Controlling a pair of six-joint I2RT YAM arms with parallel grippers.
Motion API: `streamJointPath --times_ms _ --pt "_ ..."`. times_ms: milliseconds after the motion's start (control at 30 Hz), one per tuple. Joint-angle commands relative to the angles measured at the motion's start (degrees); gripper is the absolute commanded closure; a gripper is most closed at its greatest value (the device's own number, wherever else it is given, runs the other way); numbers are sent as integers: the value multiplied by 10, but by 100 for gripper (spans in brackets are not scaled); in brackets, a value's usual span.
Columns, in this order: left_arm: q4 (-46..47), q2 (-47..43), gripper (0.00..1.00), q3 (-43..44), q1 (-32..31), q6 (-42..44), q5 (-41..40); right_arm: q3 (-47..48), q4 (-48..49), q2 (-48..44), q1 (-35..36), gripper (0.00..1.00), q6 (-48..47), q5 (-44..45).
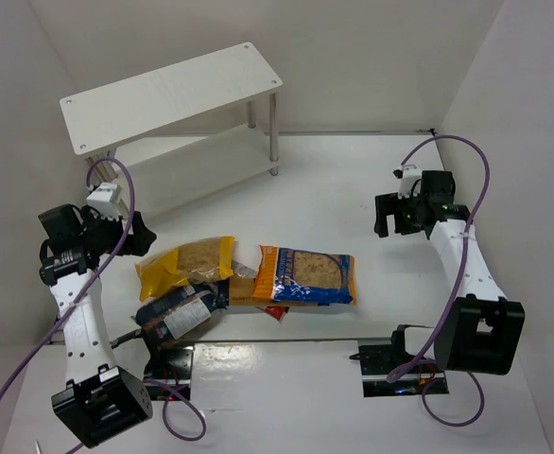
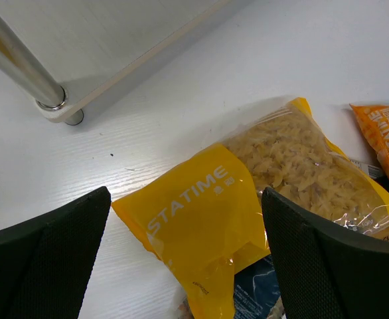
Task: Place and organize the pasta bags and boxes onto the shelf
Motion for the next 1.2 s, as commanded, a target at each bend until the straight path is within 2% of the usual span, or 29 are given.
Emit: streamJointPath --times_ms 0,100,400,500,533,567,633,700,800,1000,1167 --pt "6 -1 0 22 -2 9 17 10 8 -23 1 0 -1 4" --pt "6 -1 0 22 -2 9 17 10 8 -29 7 0 -13 -25" --pt "6 -1 0 22 -2 9 28 10 3 -29 7 0 -19 -30" --pt "-11 12 0 22 -29 45 57 10 3 -34 7 0 -19 -30" --pt "-27 23 0 45 -60 73 63 4 3 -34 7 0 -19 -30" --pt "-59 55 0 60 -82 96 56 4 3 -34 7 0 -19 -30" --pt "-80 94 0 89 -146 145 -27 4 3 -39 7 0 -19 -25" --pt "-94 149 0 104 -169 175 -88 4 3 -45 7 0 -25 -25" --pt "-119 194 0 101 -198 228 -88 -1 8 -55 7 0 -25 -30" --pt "-82 173 0 46 -263 298 -147 -1 8 -60 7 0 -25 -30" --pt "-63 111 0 46 -277 271 -162 -1 8 -60 7 0 -31 -35"
